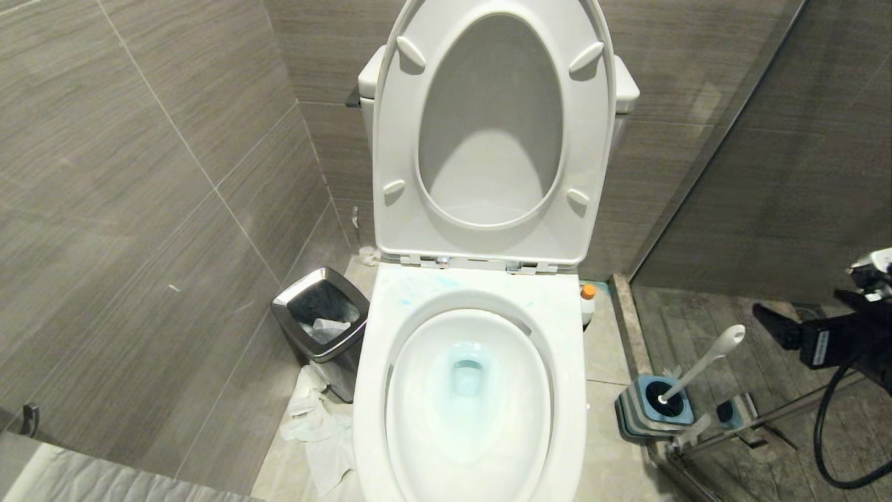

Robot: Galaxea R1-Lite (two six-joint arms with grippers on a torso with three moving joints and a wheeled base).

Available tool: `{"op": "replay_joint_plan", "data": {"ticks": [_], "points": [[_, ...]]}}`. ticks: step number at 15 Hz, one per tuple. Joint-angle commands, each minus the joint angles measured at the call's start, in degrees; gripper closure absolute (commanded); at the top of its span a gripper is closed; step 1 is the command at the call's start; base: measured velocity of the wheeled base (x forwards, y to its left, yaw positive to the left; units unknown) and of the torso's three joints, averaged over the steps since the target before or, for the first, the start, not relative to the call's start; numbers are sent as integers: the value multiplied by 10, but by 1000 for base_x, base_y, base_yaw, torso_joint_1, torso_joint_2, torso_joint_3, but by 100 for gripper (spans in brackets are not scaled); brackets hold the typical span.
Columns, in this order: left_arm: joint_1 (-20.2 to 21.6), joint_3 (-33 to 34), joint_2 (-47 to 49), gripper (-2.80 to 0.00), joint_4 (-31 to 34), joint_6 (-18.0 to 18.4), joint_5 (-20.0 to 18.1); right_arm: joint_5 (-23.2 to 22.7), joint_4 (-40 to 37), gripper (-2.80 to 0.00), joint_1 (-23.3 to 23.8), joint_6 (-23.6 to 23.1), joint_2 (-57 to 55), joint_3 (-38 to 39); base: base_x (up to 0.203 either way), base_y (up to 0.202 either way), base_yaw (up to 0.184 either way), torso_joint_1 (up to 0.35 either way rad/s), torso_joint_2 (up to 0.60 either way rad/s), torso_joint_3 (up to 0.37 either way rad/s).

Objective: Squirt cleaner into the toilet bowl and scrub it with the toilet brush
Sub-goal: Flush the toilet

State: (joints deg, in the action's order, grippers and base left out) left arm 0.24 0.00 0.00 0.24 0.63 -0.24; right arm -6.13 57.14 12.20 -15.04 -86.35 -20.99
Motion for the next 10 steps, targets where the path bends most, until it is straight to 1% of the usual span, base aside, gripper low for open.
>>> {"op": "replay_joint_plan", "data": {"ticks": [1,4,7,10], "points": [[0,1,1,0,0,0,0,-2,4,-280,-1,-2,94,-3,0,0,0,0,0,0],[0,1,1,0,0,0,0,-4,-13,-280,-1,-12,207,-3,0,0,0,0,0,0],[0,1,1,0,0,0,0,-3,-78,-280,-1,-39,321,26,0,0,0,0,0,0],[0,1,1,0,0,0,0,-2,-143,-280,-4,-47,396,48,0,0,0,0,0,0]]}}
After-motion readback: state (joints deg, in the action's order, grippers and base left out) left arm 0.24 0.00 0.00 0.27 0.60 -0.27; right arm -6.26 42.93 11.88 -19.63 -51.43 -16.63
